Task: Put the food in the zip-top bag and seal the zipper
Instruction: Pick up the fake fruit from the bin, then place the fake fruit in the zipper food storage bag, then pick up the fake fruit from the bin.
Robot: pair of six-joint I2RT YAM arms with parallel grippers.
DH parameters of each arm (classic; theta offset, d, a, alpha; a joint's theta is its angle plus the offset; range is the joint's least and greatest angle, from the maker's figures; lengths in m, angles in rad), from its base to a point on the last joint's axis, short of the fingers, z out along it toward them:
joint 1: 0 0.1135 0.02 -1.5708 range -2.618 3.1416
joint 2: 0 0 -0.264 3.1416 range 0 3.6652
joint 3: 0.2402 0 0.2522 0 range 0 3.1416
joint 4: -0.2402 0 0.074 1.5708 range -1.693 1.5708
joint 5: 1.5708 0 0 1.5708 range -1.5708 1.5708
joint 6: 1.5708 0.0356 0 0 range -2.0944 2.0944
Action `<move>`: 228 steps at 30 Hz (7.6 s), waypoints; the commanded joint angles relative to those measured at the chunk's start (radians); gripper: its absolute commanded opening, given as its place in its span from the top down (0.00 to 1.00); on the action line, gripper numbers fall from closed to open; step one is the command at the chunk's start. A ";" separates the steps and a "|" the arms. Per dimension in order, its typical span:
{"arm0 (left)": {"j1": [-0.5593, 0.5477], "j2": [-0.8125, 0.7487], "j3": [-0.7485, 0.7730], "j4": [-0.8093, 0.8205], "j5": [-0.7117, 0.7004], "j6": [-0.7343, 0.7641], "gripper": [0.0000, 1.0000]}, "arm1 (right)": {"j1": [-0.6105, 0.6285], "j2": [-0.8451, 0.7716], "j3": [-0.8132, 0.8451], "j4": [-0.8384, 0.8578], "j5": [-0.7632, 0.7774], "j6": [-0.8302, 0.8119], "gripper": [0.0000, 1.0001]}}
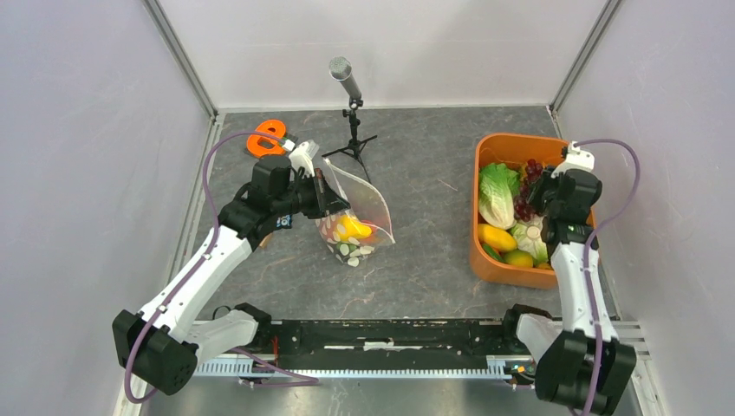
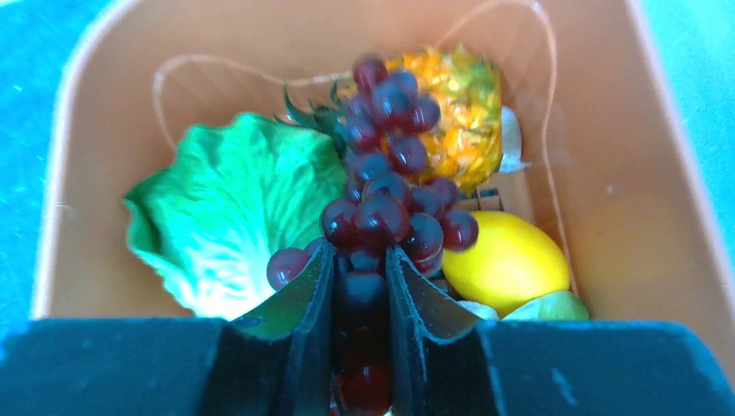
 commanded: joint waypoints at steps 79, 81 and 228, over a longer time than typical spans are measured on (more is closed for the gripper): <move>-0.004 0.017 0.025 0.039 0.028 0.004 0.98 | 0.937 0.078 0.369 0.425 -0.354 0.073 0.97; -0.004 0.008 0.027 0.031 0.022 0.006 0.98 | 0.951 0.096 0.354 0.423 -0.300 0.066 0.97; -0.002 -0.093 -0.004 0.006 -0.104 0.054 0.98 | -0.034 0.395 0.044 0.119 0.293 -0.169 0.07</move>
